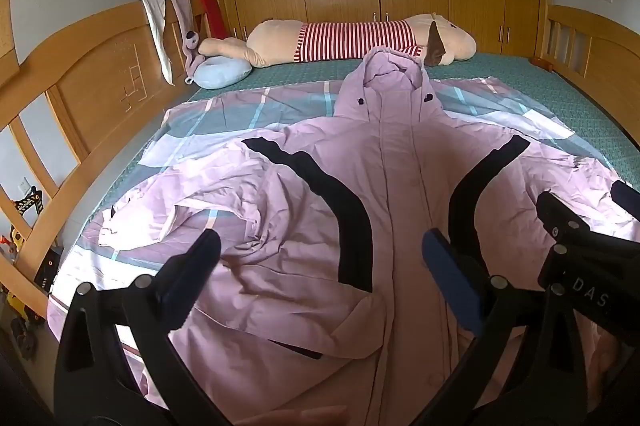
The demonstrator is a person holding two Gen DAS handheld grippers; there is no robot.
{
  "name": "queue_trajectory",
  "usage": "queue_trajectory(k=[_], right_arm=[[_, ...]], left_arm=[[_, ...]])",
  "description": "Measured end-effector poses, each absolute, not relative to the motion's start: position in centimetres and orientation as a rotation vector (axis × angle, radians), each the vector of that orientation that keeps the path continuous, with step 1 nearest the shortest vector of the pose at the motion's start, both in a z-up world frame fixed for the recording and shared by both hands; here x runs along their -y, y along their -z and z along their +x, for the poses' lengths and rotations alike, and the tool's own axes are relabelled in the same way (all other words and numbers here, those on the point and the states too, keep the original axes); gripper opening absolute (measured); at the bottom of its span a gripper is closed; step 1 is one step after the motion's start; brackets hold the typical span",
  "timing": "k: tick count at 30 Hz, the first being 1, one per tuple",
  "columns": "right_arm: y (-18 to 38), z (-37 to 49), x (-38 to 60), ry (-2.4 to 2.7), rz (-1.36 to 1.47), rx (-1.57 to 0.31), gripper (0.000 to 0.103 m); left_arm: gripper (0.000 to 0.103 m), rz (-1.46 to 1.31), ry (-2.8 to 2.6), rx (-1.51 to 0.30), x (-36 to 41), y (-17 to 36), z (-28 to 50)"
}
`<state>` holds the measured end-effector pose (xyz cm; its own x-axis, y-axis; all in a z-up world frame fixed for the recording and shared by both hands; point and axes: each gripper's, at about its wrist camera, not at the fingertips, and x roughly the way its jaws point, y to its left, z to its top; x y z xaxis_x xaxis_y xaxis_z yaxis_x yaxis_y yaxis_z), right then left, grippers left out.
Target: Fold large clothes
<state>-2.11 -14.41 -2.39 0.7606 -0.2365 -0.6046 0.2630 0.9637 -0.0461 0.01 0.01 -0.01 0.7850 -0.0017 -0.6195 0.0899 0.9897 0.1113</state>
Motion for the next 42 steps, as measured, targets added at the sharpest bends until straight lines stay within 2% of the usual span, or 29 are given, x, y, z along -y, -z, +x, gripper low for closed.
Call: queue_trajectory(k=[31, 36, 42], right_arm=[[1.5, -2.4, 14.7, 0.266, 0.07, -0.69, 0.102], [-0.7, -2.6, 14.1, 0.289, 0.047, -0.726, 0.102], [-4.8, -1.4, 15.5, 0.234, 0.1, -0.811, 0.102]], left_arm=[[0.101, 0.127, 0.067, -0.71, 0.1, -0.1, -0.5], [0.101, 0.078, 0.115, -0.784, -0.3, -1.5, -0.4], [0.101, 0.074, 0.124, -0.813, -0.1, -6.5, 0.4]])
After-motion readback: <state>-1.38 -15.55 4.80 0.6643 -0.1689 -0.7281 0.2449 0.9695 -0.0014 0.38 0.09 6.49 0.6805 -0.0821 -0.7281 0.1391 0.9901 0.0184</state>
